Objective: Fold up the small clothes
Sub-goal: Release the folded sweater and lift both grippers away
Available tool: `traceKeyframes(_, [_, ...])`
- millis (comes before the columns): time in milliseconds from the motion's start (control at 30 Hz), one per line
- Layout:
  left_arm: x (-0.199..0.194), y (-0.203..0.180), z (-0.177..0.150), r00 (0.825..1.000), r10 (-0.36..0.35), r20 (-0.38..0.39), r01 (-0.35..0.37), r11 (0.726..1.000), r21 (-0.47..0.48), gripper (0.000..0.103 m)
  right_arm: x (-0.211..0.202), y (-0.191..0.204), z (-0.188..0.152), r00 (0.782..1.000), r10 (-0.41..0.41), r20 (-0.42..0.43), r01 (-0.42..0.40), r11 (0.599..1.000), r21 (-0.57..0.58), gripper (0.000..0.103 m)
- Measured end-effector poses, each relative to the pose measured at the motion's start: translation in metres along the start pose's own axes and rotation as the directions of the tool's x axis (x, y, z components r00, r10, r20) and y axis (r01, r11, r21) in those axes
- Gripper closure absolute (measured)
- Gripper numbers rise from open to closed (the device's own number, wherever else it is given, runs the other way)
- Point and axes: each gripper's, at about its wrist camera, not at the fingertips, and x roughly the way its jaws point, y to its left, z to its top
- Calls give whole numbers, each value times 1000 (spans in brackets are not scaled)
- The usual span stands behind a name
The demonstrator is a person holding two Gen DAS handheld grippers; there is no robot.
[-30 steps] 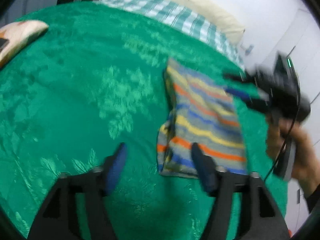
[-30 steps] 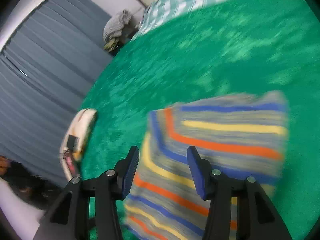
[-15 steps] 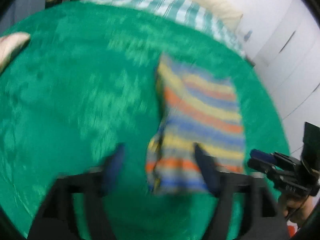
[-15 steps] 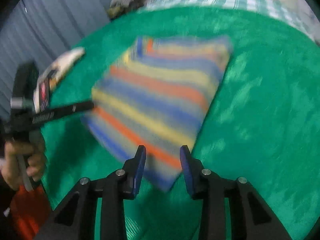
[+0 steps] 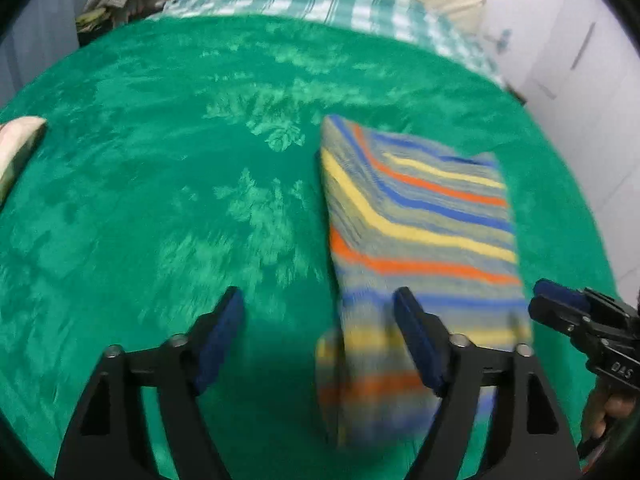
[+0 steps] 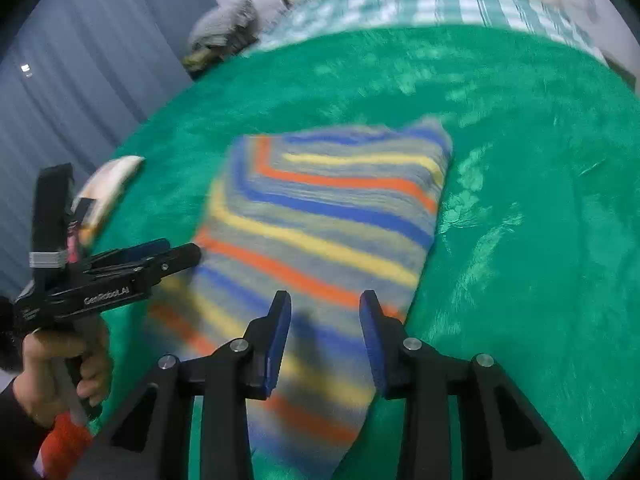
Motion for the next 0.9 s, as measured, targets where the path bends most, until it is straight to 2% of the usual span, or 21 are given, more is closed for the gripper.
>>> traceKeyframes(67, [-6, 3, -19, 1000, 6, 1, -6, 1000, 3, 14, -7, 9, -21, 1000, 2, -15, -2, 1000, -25, 64])
traceKeyframes(100, [-1, 5, -30, 999, 32, -36, -31, 999, 15, 14, -4, 9, -34, 999, 3, -45, -4, 1000, -25, 61])
traceKeyframes(133, [6, 7, -37, 995, 63, -75, -62, 998, 27, 15, 10, 9, -49, 993, -8, -117, 5, 1000, -23, 55])
traceKeyframes(167, [13, 10, -44, 990, 84, -109, -82, 996, 30, 15, 18, 9, -58, 987, -33, -158, 30, 999, -24, 54])
traceKeyframes(233, [-5, 14, -53, 995, 66, -72, -67, 998, 0, 14, 3, 9, -70, 990, -70, -121, 70, 998, -6, 51])
traceKeyframes(300, [-34, 18, -65, 998, 64, -26, -66, 997, -43, 8, -26, 8, -80, 996, -43, -81, 48, 997, 58, 34])
traceKeyframes(367, [-54, 20, -78, 999, 53, 9, -52, 997, -59, 6, -56, 12, -94, 997, -78, -13, 79, 994, 77, 5])
traceKeyframes(433, [-69, 18, -92, 999, 53, 14, -52, 997, -55, 6, -77, 16, -109, 991, -132, 17, 131, 988, 78, 3])
traceKeyframes(533, [-73, 10, -103, 999, 49, 4, -48, 998, -40, 6, -92, 22, -126, 980, -200, 14, 197, 976, 94, 3])
traceKeyframes(633, [-82, 7, -122, 999, 46, -11, -46, 998, -44, 6, -104, 23, -142, 964, -266, -21, 267, 955, 128, 3])
traceKeyframes(733, [-80, -3, -128, 998, 45, -34, -47, 998, -50, 6, -112, 30, -150, 933, -357, -52, 360, 925, 121, 3])
traceKeyframes(900, [-89, -18, -135, 998, 50, -23, -51, 998, -25, 6, -127, 48, -152, 878, -478, -25, 478, 876, 62, 2])
